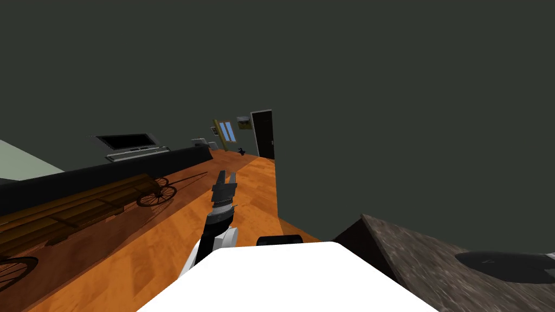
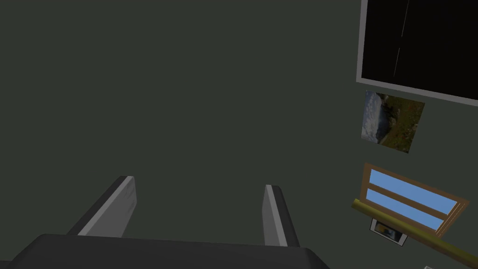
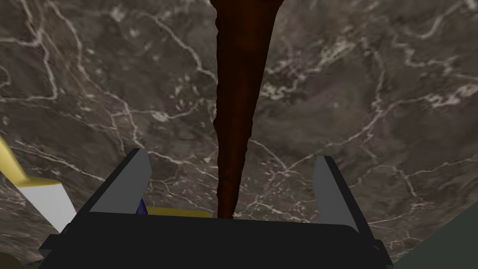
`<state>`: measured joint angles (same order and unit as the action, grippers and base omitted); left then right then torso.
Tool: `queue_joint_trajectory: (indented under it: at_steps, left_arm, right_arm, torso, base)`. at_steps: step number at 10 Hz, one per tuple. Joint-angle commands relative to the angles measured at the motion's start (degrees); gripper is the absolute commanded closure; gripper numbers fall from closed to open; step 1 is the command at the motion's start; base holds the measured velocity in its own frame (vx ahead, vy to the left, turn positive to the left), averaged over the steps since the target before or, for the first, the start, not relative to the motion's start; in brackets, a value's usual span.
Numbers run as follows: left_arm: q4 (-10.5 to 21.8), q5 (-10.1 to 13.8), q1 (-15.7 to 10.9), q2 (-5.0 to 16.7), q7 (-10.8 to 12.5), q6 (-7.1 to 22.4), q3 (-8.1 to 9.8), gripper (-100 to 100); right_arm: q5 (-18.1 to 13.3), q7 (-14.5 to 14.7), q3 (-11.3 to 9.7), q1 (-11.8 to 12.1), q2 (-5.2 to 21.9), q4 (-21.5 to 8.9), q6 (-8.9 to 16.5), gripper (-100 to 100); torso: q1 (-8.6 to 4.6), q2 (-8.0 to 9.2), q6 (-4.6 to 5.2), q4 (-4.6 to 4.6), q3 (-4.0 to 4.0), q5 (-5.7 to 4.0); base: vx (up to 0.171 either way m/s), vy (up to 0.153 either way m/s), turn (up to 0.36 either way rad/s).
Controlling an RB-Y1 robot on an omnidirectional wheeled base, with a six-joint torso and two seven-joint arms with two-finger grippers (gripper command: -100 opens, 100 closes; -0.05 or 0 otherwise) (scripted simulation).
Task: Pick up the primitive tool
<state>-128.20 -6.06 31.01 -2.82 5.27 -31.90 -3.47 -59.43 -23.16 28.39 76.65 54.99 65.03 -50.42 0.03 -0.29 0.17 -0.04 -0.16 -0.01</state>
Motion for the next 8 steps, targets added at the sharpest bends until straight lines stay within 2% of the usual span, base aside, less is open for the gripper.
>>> queue_joint_trajectory:
  at_steps: [1, 2, 3, 4, 5, 6, 7, 8]
  left_arm:
    - [0.0, 0.0, 0.0, 0.0, 0.0, 0.0, 0.0, 0]
    - [0.0, 0.0, -0.01, 0.0, 0.0, 0.0, 0.0, 0]
    - [0.0, 0.0, -0.01, -0.01, 0.0, 0.0, -0.01, 0]
    - [0.0, 0.0, -0.01, -0.01, 0.0, 0.0, -0.01, 0]
    - [0.0, 0.0, -0.01, -0.01, 0.0, 0.0, -0.01, 0]
    - [0.0, 0.0, -0.01, 0.0, 0.0, 0.0, 0.0, 0]
    - [0.0, 0.0, -0.01, 0.0, 0.0, 0.0, -0.01, 0]
    - [0.0, 0.0, -0.01, 0.0, 0.0, 0.0, 0.0, 0]
  right_arm:
    - [-1.55, -0.02, 0.67, -2.14, -0.04, -2.51, -1.11, -100]
    - [-3.11, -0.04, 1.33, -3.78, -0.07, -3.96, -2.22, -100]
    - [-3.11, -0.04, 1.33, -4.28, -0.07, -5.01, -2.22, -100]
    - [-4.66, -0.06, 2.0, -6.42, -0.11, -6.59, -3.32, -100]
    - [-4.66, -0.06, 2.0, -6.42, -0.11, -7.52, -3.32, -100]
    - [-6.21, -0.08, 2.67, -8.56, -0.14, -9.55, -4.43, -100]
    - [-6.21, -0.08, 2.67, -8.56, -0.14, -10.03, -4.43, -100]
    - [-7.76, -0.1, 3.34, -10.7, -0.18, -12.16, -5.54, -100]
  torso:
    - [0.0, 0.0, 0.0, 0.0, 0.0, 0.0]
    - [0.05, 0.12, -0.02, 0.02, 0.07, 0.01]
    - [0.14, 0.24, -0.02, 0.06, 0.14, 0.02]
    - [0.17, 0.25, 0.02, 0.06, 0.15, 0.04]
    - [0.2, 0.27, -0.01, 0.06, 0.16, 0.04]
    - [0.16, 0.24, 0.03, 0.06, 0.15, 0.04]
    - [0.13, 0.23, -0.01, 0.06, 0.14, 0.03]
    - [0.09, 0.2, 0.02, 0.05, 0.12, 0.03]
  base:
    - [-0.035, 0.013, 0.086]
    - [-0.071, 0.041, 0.131]
    - [-0.056, 0.043, 0.052]
    - [-0.06, 0.05, 0.081]
    - [-0.044, 0.033, 0.035]
    - [-0.045, 0.029, 0.071]
    - [-0.036, 0.017, 0.049]
    - [-0.045, 0.027, 0.073]
